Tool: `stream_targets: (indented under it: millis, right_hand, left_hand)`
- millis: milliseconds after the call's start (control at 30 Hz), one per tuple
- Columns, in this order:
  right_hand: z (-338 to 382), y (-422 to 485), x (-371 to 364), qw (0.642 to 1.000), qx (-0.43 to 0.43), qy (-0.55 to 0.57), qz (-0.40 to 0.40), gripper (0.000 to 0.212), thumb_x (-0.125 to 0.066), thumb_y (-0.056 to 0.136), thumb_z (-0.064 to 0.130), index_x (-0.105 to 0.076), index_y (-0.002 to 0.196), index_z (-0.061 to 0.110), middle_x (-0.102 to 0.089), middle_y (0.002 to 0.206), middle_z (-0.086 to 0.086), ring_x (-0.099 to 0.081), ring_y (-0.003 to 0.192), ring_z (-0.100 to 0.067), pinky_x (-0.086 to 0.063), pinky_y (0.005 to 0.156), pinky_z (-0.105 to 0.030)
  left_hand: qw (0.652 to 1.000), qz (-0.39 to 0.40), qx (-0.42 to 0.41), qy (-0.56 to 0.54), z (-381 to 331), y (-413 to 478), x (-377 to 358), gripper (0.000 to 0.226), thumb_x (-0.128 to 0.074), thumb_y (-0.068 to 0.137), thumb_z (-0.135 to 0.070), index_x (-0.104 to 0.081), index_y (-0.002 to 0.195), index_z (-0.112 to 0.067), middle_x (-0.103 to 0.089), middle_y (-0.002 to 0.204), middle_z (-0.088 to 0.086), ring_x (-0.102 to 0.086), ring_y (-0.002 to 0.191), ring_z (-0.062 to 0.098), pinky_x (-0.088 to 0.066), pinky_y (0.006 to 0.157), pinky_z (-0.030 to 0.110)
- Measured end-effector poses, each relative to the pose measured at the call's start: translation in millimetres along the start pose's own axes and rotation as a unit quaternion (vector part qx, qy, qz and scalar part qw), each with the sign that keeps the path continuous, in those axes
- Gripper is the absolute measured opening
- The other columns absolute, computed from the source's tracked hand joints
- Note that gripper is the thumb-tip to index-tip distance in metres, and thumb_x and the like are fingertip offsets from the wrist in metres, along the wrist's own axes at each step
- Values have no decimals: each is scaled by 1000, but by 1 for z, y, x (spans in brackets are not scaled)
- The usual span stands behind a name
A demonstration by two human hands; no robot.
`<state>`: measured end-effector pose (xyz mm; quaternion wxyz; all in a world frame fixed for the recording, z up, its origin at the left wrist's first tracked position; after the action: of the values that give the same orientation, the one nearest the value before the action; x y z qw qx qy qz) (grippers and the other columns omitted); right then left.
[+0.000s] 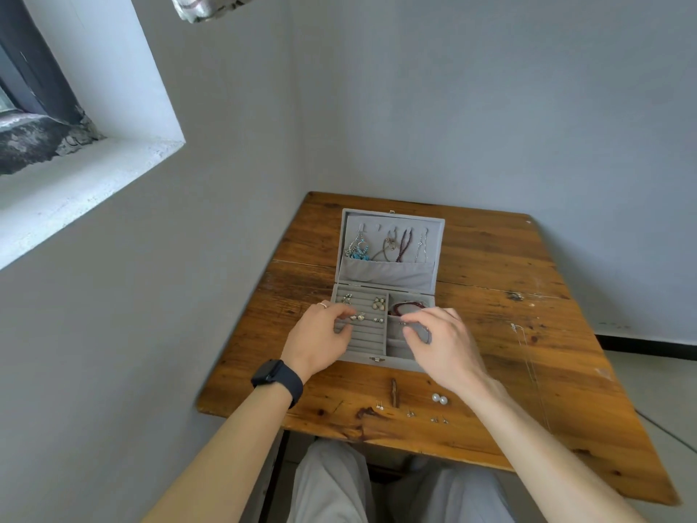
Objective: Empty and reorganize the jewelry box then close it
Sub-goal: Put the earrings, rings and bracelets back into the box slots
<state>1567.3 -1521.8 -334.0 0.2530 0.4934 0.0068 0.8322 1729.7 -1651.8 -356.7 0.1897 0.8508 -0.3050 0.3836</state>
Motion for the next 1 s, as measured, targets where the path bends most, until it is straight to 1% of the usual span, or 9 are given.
stream_targets:
  millis: [100, 200, 433, 500, 567, 600, 733, 867, 1000]
  right_hand:
    - [-13, -36, 17, 1000, -15, 7, -10, 23, -62, 95, 29, -71, 116, 27, -66, 115, 13, -49, 109, -8, -37, 91, -23]
    - [-25, -69, 27, 999, -35, 11, -29, 21, -64, 94, 29, -72, 113, 28, -67, 112, 15, -50, 106, -8, -41, 91, -25]
    - [-51, -118, 24, 996, -81, 16, -45, 22, -70, 89, 24, -72, 111, 28, -66, 105, 15, -52, 97, -8, -47, 93, -33]
    - [-58, -124, 18, 994, -97, 29, -37, 23, -71, 90, 24, -71, 112, 30, -64, 102, 17, -55, 92, -3, -45, 84, -20]
    - [-65, -127, 12, 992, -116, 47, -27, 25, -71, 89, 24, -70, 112, 31, -62, 97, 21, -57, 83, 5, -37, 72, -3]
    - [-68, -127, 9, 990, -125, 52, -23, 25, -72, 89, 24, -70, 113, 31, -61, 94, 21, -57, 80, 8, -36, 67, -1]
    - [-80, -125, -3, 984, -162, 69, -19, 25, -71, 89, 29, -70, 113, 31, -61, 93, 21, -58, 77, 6, -41, 68, -8]
    - [-80, -121, -8, 984, -167, 57, -14, 18, -67, 90, 41, -69, 108, 39, -56, 89, 26, -59, 79, 0, -40, 62, -12]
    - [-81, -117, -10, 984, -168, 48, -17, 14, -66, 90, 44, -71, 103, 40, -58, 90, 23, -58, 81, -1, -41, 60, -14]
  left_hand:
    - [999, -40, -34, 1, -18, -33, -1, 29, -60, 95, -26, -65, 122, -34, -59, 122, -12, -49, 118, 4, -48, 95, 26]
    - [996, -60, -59, 11, -35, -62, -10, 26, -62, 94, -29, -65, 119, -36, -60, 119, -14, -52, 114, 1, -49, 90, 21]
    - [997, 0, -73, 21, -67, -83, -60, 29, -58, 95, -39, -60, 124, -40, -58, 121, -18, -52, 112, 2, -53, 86, 27]
    - [996, 22, -76, 44, -75, -80, -76, 32, -57, 95, -41, -58, 127, -40, -58, 123, -16, -53, 111, 6, -54, 84, 29]
    - [994, 38, -73, 66, -82, -74, -89, 35, -56, 94, -43, -57, 129, -40, -58, 124, -14, -54, 112, 9, -55, 83, 30]
    - [994, 43, -71, 76, -85, -71, -94, 36, -56, 94, -44, -57, 129, -39, -59, 125, -13, -54, 113, 11, -55, 84, 31]
    - [990, 51, -70, 112, -95, -59, -112, 34, -57, 94, -45, -60, 127, -36, -61, 124, -8, -53, 117, 15, -54, 86, 33]
    - [987, 51, -80, 126, -103, -53, -118, 25, -59, 94, -43, -67, 117, -37, -62, 116, -7, -54, 110, 15, -49, 76, 28]
    - [987, 64, -75, 124, -99, -51, -119, 22, -56, 96, -42, -68, 114, -37, -62, 114, -9, -55, 107, 13, -53, 79, 31]
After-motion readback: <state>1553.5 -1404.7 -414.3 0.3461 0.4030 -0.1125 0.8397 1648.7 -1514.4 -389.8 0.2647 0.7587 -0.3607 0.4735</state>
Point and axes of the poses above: each hand's wrist, its own y-axis towards the middle knuckle, its own x-axis out of the back of the hand, z = x × y, the point moved 10 cm from there along y, towards the middle knuckle
